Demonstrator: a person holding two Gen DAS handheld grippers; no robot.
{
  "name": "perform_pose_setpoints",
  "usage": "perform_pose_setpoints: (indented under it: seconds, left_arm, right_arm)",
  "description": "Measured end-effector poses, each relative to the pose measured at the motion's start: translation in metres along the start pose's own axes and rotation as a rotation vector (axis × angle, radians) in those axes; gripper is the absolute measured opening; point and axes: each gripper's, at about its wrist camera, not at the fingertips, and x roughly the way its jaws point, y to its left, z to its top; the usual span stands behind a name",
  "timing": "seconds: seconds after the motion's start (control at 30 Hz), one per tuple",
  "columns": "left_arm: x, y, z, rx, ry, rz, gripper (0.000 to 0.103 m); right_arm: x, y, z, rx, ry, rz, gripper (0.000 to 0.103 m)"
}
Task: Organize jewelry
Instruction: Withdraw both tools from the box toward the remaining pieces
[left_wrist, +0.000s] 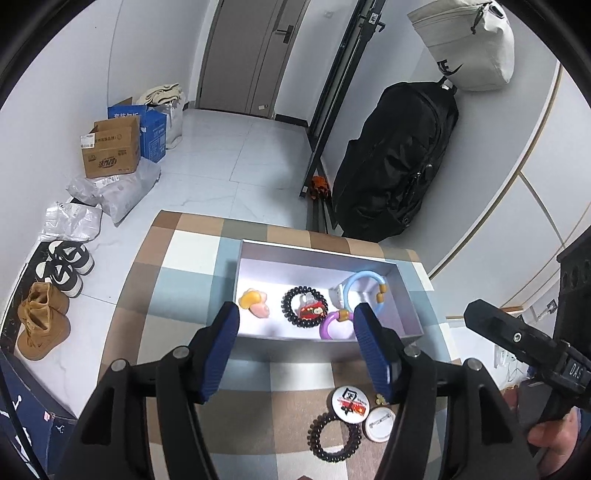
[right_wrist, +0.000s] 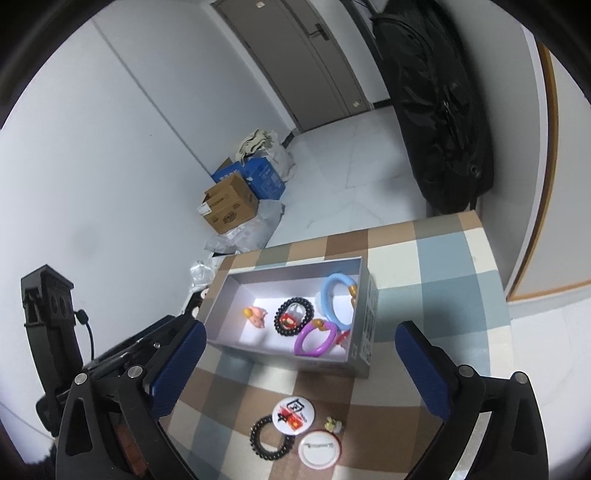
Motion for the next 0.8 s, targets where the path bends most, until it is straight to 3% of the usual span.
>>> perform_pose_setpoints:
  seconds: [0.17, 0.27, 0.4, 0.8]
  left_arm:
    - [-0.006, -0.002, -0.008, 0.03, -0.009, 0.01, 0.06]
    - [-0.01, -0.001, -0.014, 0.033, -0.014, 0.001, 0.071]
    - [-0.013, 0.0, -0.02, 0.035, -0.008, -0.048, 0.078]
    - [0.005, -0.026, -0.053, 0.164, 0.147, -0.089, 0.081]
  right_arm:
    - [-0.009, 0.004, -0.009, -0.036, -0.006, -0.015, 0.103]
    - [-0.014, 0.001, -0.016, -0.044, 0.0, -0.032, 0.103]
    - [-0.023, -0.006, -0.025, -0.03, -0.002, -0.033, 0.103]
    - [-0.033, -0.004, -0.043, -0.101, 0.0, -0.052, 0.103]
